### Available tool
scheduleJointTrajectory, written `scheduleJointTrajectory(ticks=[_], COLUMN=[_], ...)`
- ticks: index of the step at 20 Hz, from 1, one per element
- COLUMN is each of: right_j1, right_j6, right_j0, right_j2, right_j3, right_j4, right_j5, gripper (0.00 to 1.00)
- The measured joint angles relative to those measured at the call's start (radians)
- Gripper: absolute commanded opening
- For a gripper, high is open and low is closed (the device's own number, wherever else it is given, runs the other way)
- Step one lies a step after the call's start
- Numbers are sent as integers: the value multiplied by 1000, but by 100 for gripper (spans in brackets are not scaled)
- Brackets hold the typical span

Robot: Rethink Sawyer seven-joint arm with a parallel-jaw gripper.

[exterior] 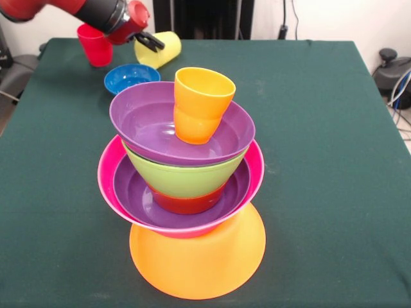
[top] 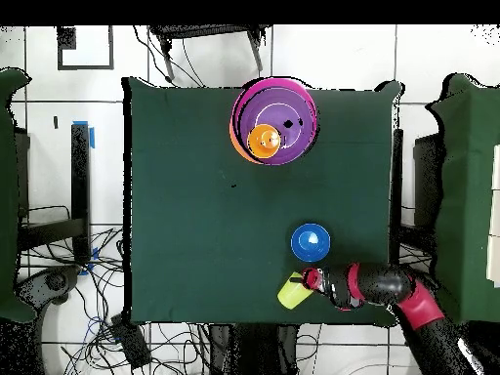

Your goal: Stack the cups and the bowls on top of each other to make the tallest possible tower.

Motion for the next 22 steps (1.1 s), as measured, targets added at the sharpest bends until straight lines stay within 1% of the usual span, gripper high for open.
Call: scheduleJointTrajectory(ticks=[2, 5, 6, 7, 9, 10, 11, 17, 20, 22], right_j1=[-52, -157, -226, -272, -309, -351, -417, -554, -593, -646], right_j6=[0, 0, 1, 2, 5, 9, 18, 59, 80, 117], right_j0=[-11, -31, -41, -45, -47, -47, -43, -14, 5, 31], right_j2=[16, 55, 79, 93, 105, 118, 134, 160, 167, 180], right_j3=[42, 121, 168, 197, 220, 245, 285, 371, 399, 437], right_j4=[0, 5, 18, 30, 45, 64, 99, 183, 208, 247], right_j5=[-28, -85, -123, -147, -166, -190, -228, -336, -385, -466], gripper=[0, 0, 0, 0, 0, 0, 0, 0, 0, 0])
